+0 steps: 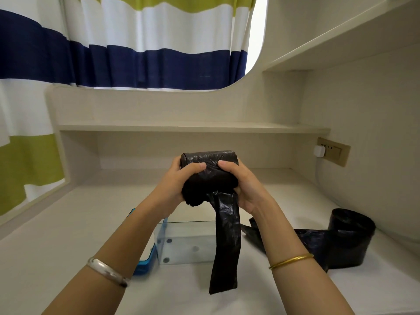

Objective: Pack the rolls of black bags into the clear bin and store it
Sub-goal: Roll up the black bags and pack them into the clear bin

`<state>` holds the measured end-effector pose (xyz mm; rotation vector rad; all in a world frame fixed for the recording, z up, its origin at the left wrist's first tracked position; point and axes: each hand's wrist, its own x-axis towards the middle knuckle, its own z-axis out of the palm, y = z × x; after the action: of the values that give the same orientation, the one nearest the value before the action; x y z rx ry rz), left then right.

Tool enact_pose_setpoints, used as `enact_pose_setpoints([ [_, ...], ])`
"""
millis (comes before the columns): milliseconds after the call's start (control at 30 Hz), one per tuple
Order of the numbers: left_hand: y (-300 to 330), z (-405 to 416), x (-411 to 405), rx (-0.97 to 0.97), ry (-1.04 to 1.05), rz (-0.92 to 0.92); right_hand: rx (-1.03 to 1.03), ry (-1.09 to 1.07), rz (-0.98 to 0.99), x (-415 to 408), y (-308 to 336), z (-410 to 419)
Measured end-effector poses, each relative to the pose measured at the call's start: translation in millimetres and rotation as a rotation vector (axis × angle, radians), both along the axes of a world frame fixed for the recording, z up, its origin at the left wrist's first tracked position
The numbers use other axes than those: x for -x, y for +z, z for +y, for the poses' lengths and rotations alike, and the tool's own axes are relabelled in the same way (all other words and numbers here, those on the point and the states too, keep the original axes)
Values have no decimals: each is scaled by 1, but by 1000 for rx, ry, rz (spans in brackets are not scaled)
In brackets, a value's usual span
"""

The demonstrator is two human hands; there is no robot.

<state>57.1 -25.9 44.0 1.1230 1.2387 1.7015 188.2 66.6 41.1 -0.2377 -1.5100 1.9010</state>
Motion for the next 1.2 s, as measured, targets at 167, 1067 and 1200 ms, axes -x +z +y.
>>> enact_pose_setpoints([
  [167, 2, -1, 2, 167, -21, -122, -30, -5, 2, 2, 1, 2],
  [1067, -6, -3, 9, -223, 93, 513, 104, 47, -66, -2, 4, 8],
  [1200, -10, -6, 13, -271, 129, 750, 75, 42, -94, -3, 3, 8],
])
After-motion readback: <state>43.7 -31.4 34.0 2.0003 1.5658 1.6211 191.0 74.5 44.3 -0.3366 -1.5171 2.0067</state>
